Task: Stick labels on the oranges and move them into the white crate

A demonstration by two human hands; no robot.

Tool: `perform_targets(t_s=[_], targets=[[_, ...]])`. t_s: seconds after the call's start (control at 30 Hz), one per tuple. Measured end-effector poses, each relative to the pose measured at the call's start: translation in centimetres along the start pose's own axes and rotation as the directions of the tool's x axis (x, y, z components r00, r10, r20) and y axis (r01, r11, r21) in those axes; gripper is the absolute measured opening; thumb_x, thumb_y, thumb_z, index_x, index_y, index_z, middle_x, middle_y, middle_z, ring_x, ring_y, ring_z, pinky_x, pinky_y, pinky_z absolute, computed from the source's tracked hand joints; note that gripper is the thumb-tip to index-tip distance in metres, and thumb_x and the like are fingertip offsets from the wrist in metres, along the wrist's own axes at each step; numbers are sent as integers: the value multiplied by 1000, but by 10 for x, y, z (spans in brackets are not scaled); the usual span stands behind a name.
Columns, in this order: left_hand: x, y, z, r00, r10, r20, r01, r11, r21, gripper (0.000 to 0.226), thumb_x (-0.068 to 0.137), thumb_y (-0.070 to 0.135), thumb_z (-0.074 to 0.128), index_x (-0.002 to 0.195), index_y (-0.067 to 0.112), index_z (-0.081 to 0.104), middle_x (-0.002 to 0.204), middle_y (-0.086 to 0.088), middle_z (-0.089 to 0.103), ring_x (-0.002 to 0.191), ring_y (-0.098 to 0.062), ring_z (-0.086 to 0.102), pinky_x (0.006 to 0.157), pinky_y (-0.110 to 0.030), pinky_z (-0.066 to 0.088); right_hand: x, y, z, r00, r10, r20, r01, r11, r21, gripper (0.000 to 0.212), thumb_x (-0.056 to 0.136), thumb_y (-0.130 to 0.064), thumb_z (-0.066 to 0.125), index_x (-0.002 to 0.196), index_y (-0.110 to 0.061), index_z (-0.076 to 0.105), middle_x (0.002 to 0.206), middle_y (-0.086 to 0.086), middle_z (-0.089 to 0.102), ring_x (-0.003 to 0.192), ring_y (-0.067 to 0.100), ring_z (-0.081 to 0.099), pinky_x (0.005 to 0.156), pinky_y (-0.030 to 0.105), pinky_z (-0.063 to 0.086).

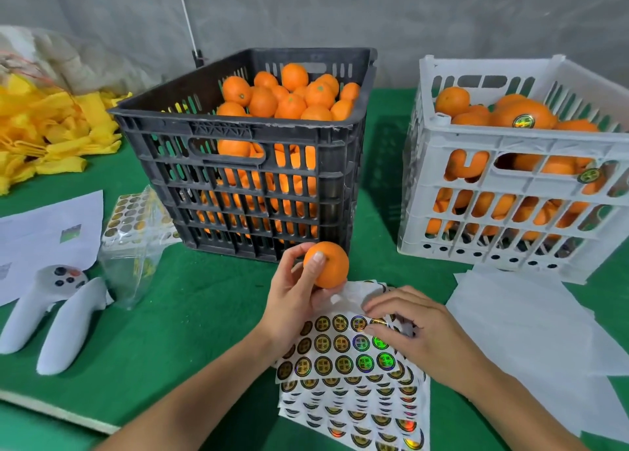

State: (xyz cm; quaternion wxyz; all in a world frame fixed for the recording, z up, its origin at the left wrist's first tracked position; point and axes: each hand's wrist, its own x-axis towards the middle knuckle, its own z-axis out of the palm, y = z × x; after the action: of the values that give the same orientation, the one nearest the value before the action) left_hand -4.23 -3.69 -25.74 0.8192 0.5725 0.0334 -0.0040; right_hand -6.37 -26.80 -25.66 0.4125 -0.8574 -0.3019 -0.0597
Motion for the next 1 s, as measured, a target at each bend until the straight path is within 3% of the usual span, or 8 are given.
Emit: perform_targets(t_s=[0.17,0.27,0.47,0.57,0.67,0.73,0.87,1.0], targets=[[1,-2,-1,1000,29,-10,-28,999,33,57,78,61,83,121,29,64,121,-2,73,114,-39,71,92,-47,61,2,0,-1,989,124,81,-135,981,143,17,91,-45,71,102,-34,69,134,-21,60,136,12,47,115,39,36],[2,-4,-2,999,38,-13,-37,998,45,58,79,62,83,122,30,64,120,0,73,115,-38,70,94,-51,60,3,0,-2,987,145,70,-156,972,174,15,90,-45,72,101,-35,71,133,-21,62,135,12,50,113,43,38],[2,-4,-1,999,37,-15,-37,999,27,56,80,61,83,122,28,64,119,0,73,116,-39,70,93,-49,61,1,-7,-1,996,-3,-84,5,1000,24,9,89,-26,77,96,-22,79,115,-21,71,111,10,66,91,39,50],[1,-3,-1,999,45,-9,-44,999,20,58,79,61,83,122,28,64,120,0,73,115,-39,70,90,-46,62,2,-18,-3,988,-64,-140,64,998,-8,6,87,-22,79,92,-18,80,112,-20,73,110,10,67,94,42,52],[-1,-1,0,998,64,-2,-64,996,69,55,82,61,79,125,30,63,124,-5,71,114,-35,71,89,-45,62,7,-32,-8,989,79,-125,-43,964,263,5,88,-25,78,89,-21,79,119,-15,72,121,13,62,104,33,45],[-3,0,2,993,116,26,-118,977,175,50,87,61,71,129,34,62,126,-6,70,112,-28,72,86,-39,62,13,-41,-10,973,197,-123,-113,863,492,9,89,-26,75,92,-21,81,127,-11,70,127,12,59,106,28,43],[-10,0,8,970,179,166,-221,933,285,50,97,61,61,141,38,58,131,4,70,117,-20,71,89,-33,61,23,-53,-4,939,316,-135,-139,710,691,20,94,-28,66,106,-21,82,140,-15,62,133,0,53,100,12,45],[-14,-1,8,964,136,228,-202,932,301,56,102,55,55,152,31,48,134,3,70,121,-20,69,95,-34,60,27,-53,10,906,413,-88,-223,645,731,21,99,-27,63,110,-25,81,140,-21,60,132,-2,54,109,27,46]])
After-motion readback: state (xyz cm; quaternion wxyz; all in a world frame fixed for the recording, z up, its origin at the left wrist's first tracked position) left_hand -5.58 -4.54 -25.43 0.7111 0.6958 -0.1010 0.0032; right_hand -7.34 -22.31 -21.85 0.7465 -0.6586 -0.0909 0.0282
